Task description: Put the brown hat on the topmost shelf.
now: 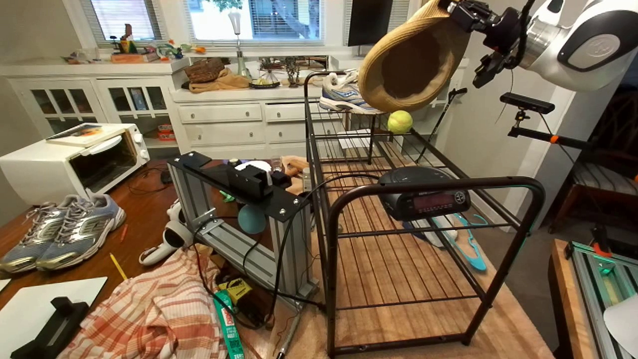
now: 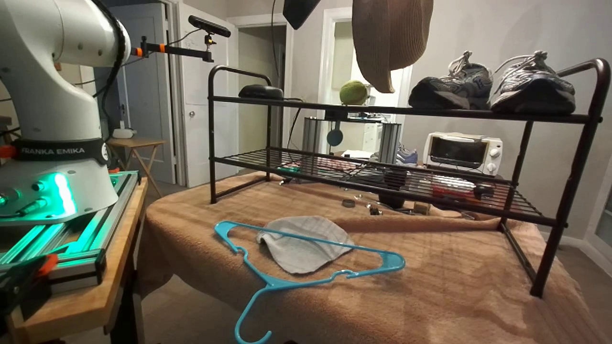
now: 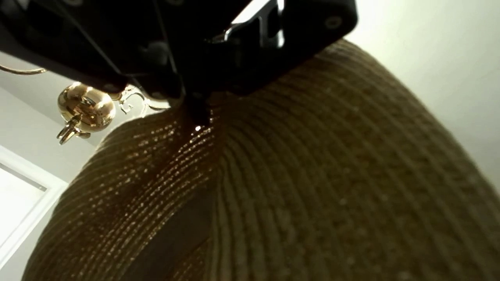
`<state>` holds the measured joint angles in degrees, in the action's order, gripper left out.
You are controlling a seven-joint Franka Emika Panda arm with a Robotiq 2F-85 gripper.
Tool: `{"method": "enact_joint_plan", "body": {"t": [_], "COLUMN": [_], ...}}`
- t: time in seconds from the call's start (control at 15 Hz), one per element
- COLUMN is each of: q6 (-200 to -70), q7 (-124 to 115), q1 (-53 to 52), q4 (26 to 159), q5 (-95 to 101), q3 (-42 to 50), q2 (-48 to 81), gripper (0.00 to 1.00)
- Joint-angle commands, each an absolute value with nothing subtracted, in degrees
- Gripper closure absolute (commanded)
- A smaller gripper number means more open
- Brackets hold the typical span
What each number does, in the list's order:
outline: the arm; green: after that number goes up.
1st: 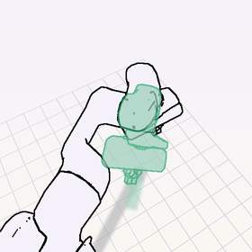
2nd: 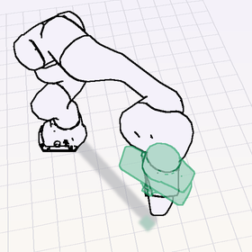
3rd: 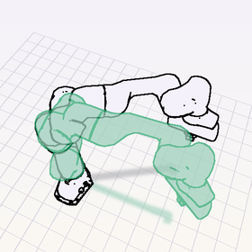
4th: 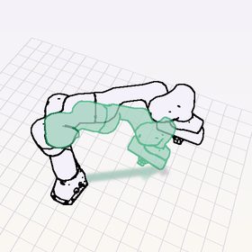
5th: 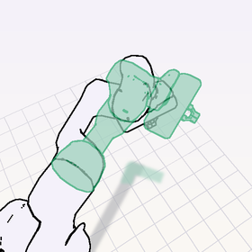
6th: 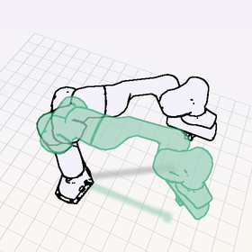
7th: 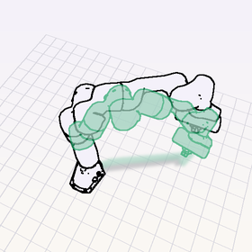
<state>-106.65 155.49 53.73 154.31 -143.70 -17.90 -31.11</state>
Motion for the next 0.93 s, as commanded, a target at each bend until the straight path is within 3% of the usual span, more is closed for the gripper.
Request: {"method": "enact_joint_plan", "body": {"t": [0.0, 0.33, 0.87], "q6": [-103.8, -105.29, -120.48], "q7": [157.04, 157.01, 157.21], "q1": [60.16, 63.85, 57.8], "q4": [156.37, 158.48, 157.6], "q5": [-143.7, -143.7, -143.7], "q3": [-23.46, -29.83, -36.95], "q2": [-32.8, -33.17, -27.96], "gripper": [0.99, 0.99, 0.99]}}
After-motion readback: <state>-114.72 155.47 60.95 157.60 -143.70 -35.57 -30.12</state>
